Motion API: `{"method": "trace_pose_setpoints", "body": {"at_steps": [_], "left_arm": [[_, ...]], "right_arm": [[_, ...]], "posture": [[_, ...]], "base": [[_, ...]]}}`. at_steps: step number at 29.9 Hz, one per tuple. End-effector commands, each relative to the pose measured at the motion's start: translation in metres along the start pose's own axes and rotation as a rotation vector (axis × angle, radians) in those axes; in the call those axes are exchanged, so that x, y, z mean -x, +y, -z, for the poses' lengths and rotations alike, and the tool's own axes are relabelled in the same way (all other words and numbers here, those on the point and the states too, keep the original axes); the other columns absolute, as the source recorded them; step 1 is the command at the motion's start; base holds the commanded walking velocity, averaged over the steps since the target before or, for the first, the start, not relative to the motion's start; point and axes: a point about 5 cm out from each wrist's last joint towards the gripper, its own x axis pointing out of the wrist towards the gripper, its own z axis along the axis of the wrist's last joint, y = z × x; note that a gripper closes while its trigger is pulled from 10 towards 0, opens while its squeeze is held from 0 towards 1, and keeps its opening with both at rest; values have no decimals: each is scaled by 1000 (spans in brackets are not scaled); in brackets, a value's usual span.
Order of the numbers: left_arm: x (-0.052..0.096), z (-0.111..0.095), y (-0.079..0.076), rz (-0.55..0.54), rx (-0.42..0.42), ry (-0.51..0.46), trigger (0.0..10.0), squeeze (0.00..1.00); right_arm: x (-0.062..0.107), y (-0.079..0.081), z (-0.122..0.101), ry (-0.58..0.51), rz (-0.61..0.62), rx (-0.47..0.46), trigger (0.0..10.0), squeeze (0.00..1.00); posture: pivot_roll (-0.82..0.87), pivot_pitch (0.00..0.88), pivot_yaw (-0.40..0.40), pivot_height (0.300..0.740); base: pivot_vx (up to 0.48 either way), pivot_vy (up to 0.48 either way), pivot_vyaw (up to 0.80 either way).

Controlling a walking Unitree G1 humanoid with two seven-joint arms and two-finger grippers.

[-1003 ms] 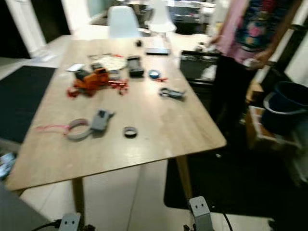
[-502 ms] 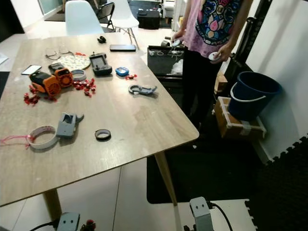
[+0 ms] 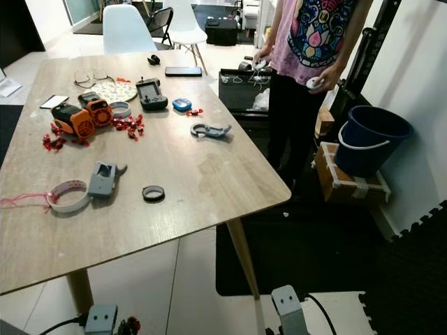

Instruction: Hang keys on a hook

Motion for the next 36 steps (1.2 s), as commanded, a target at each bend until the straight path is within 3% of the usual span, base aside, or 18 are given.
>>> {"method": "trace_pose_setpoints", "body": {"at_steps": [1,31,33,36], "left_arm": [[3,5,-3,7,2,3,10000,0],[3,2,-1,10,-3,-17,10000,0],[3,2,-1,9,-1,-19,10000,0],[3,2,-1,8,0,-21,10000,0]], "right_arm": [[0,0,1,5,-1,7,10000,0],[0,0,-1,2,-2,21,10000,0],[0,-4,-2,-15,31,-65,10000,0],[0,-4,-4,-30,16,-60,10000,0]], "posture": [[60,49,-48,740],[64,32,-48,740],[65,34,-48,740],[65,34,-48,740]], "base": [[0,0,800],[0,0,800],[0,0,0],[0,0,0]]}}
